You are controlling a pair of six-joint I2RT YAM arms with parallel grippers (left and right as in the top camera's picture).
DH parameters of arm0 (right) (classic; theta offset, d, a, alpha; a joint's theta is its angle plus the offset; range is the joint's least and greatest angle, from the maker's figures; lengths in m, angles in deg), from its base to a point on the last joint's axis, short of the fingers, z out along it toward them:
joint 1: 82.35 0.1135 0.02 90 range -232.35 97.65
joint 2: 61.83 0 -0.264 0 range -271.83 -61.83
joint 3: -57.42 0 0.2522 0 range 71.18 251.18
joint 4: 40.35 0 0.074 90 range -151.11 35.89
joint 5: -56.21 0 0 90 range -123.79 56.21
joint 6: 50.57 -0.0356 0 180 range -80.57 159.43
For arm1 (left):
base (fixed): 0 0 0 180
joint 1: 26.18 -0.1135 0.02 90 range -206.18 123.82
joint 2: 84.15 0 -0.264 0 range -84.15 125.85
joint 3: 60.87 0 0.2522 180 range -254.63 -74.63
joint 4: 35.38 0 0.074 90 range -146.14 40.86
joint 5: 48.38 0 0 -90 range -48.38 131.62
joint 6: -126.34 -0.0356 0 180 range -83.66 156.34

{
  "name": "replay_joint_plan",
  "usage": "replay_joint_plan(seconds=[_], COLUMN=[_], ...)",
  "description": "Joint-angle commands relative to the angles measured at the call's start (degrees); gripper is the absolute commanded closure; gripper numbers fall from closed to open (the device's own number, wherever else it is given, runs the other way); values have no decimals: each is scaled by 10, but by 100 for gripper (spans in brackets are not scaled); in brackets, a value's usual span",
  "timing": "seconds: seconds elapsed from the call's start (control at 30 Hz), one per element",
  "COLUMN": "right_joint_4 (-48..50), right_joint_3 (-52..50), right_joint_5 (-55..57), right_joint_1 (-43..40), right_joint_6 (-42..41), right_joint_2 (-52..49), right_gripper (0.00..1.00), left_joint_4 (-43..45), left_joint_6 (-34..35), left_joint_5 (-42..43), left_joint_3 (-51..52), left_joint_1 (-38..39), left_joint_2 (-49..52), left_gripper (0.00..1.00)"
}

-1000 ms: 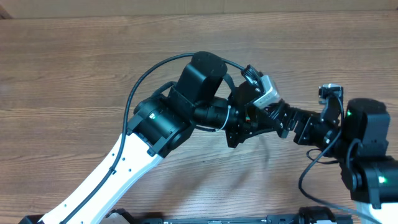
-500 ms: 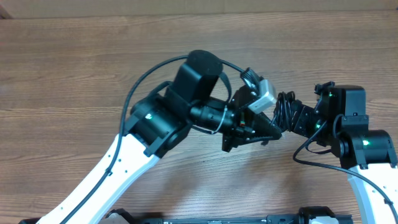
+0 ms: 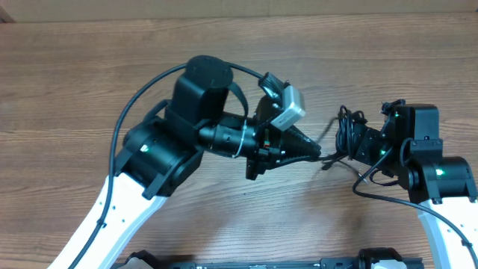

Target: Untangle cables

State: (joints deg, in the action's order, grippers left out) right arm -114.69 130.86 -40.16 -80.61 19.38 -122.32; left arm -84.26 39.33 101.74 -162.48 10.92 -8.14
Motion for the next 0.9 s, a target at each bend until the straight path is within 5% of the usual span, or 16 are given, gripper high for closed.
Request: replay_joint_plan(seconds=[0.0, 0.03, 0.07, 0.5, 0.57, 0.63, 0.73, 0.87], right_joint_4=[0, 0, 0, 9, 21, 35, 57, 73], right_joint_3=[-7, -7, -7, -7, -7, -7, -7, -7], right_joint_5=[47, 43, 30, -13, -48, -91, -156, -193], right_joint_1=[-11, -11, -11, -11, -11, -11, -10, -10], right_joint_6=[-12, -11, -11, -3, 14, 34, 76, 111], right_joint_2=[-5, -5, -5, -5, -5, -5, -5, -5], right_gripper=[44, 76, 96, 96, 96, 96, 96, 96], left_joint_4=[6, 5, 3, -59, -83, -102, -108, -108], left_joint_6=[-5, -5, -5, 8, 32, 62, 85, 114], left_joint_5=[61, 61, 59, -73, -122, -166, -186, -186], left_joint_3=[-19, -19, -19, -19, -19, -19, -19, -19], left_joint_1=[-5, -4, -5, -4, -4, -4, -3, -3], left_joint_2=[-46, -46, -45, -45, -44, -42, -31, -4], left_gripper=[96, 96, 96, 96, 89, 69, 52, 47])
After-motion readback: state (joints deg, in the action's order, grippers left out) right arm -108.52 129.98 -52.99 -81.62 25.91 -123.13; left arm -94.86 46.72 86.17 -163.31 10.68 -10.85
